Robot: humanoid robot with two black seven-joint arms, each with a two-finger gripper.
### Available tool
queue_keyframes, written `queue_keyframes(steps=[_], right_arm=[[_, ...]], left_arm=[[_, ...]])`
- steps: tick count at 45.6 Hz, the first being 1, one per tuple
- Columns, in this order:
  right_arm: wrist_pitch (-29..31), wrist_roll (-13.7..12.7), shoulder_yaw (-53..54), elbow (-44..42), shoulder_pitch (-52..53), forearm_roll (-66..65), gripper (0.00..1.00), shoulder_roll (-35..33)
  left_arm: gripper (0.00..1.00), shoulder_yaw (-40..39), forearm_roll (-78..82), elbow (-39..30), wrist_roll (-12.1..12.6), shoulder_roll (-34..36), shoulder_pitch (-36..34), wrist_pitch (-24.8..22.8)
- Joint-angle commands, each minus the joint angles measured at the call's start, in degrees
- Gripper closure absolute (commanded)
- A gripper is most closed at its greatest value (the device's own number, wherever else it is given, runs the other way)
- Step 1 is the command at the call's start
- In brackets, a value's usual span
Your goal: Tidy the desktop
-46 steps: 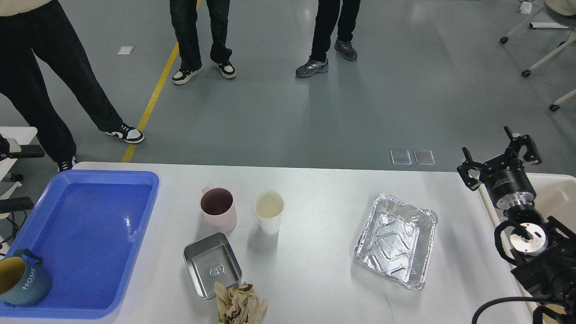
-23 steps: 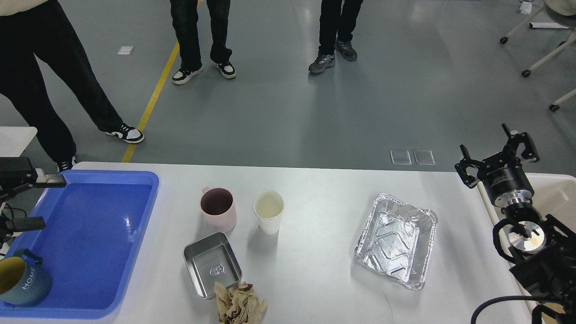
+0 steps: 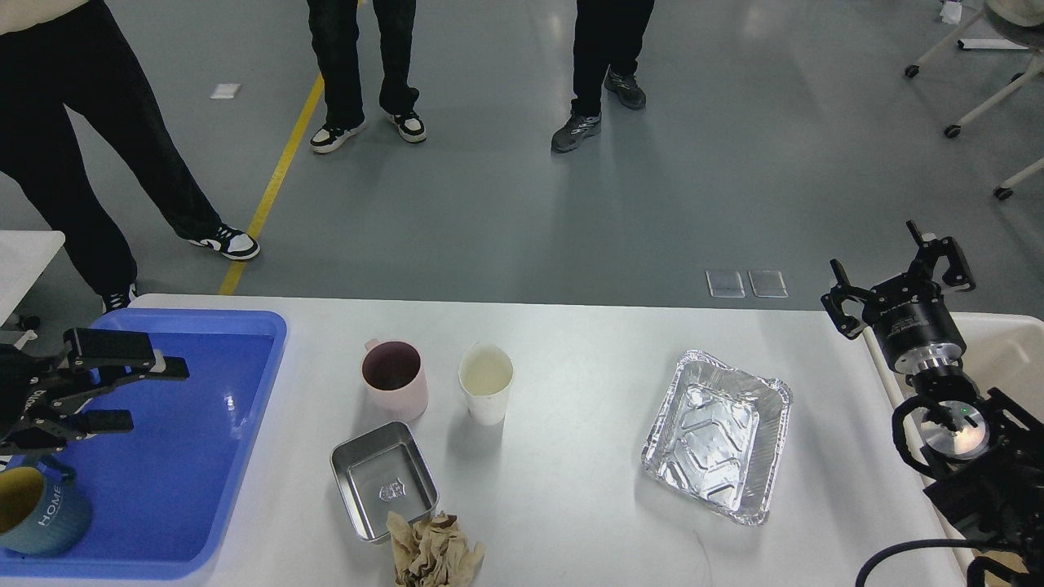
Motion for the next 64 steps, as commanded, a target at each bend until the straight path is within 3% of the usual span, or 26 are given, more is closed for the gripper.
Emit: queue_keyframes(steps=[1, 11, 21, 35, 56, 64], right_arm=[[0.0, -0.1, 0.0, 0.5, 0.0, 0.0, 0.0, 0.1], [-0.1, 0.0, 0.0, 1.6, -0.2, 0.0, 0.0, 0.1], [0.0, 0.0, 0.1, 2.2, -0.4, 0.0, 0.0, -0.2], [0.2, -0.1, 0.1, 2.2, -0.4, 0.0, 0.0, -0.8], [0.8, -0.1, 0.1, 2.2, -0.9, 0.0, 0.0, -2.0], [0.8, -0.1, 0.1, 2.2, -0.9, 0.0, 0.0, -2.3]], left_arm=[[0.06, 0.4, 3.3, 0.1, 3.5, -2.9, -2.1, 2.9], [0.07, 0.9, 13.6, 2.4, 10.0, -14.7, -4.0, 9.2], [0.08, 3.1, 23.1, 9.0, 14.8, -32.1, -8.5, 12.1], [0.1, 12.5, 28.8, 24.9, 15.4, -46.4, -18.7, 13.4], [0.21, 16.0, 34.3, 35.6, 15.1, -56.6, -18.9, 13.6], [0.31, 16.1, 36.1, 37.8, 14.9, -58.6, -18.8, 13.3]])
